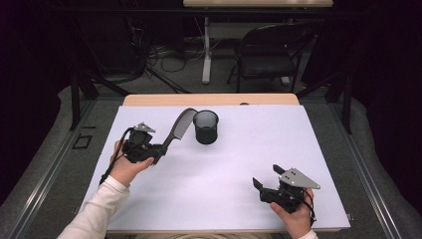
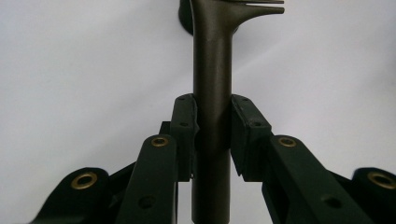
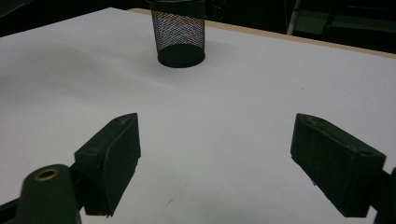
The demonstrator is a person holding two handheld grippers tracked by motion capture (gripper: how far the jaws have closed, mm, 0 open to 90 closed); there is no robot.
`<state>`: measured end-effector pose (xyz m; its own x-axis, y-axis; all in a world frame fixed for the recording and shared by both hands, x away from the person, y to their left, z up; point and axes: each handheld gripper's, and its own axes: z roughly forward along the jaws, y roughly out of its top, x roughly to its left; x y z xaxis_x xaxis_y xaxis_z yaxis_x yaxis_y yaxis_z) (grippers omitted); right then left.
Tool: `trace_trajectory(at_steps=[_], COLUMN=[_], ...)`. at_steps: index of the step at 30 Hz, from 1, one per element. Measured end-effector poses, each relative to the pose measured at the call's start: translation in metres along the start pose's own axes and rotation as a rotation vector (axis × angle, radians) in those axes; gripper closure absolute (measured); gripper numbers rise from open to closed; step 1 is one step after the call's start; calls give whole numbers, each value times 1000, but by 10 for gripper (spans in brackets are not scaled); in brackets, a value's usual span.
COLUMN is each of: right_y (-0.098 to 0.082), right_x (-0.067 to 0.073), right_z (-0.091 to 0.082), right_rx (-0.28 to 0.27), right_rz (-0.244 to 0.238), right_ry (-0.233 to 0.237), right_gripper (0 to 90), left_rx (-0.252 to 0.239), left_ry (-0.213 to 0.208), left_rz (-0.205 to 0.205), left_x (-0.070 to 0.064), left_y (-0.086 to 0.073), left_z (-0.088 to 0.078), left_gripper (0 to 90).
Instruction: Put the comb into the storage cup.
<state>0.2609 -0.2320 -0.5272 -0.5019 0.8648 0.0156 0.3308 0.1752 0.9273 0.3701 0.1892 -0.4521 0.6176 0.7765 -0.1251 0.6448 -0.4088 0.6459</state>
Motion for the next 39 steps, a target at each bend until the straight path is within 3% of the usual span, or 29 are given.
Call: trace_trajectory(at_steps=[9, 28, 39], right_y=[0, 0, 0], right_x=[0, 0, 0], right_z=[-1, -1, -1], right_rx=[-1, 0, 0], right_rz=[0, 1, 1], right_ry=[1, 0, 0], right_gripper=[160, 160, 160], left_rx=[-43, -218, -301], left_ry=[-25, -52, -18], left_rz=[10, 18, 49], left_x=[-16, -44, -59], left_y=[4, 5, 0], left_z=[2, -1, -2], left_gripper=[727, 727, 727])
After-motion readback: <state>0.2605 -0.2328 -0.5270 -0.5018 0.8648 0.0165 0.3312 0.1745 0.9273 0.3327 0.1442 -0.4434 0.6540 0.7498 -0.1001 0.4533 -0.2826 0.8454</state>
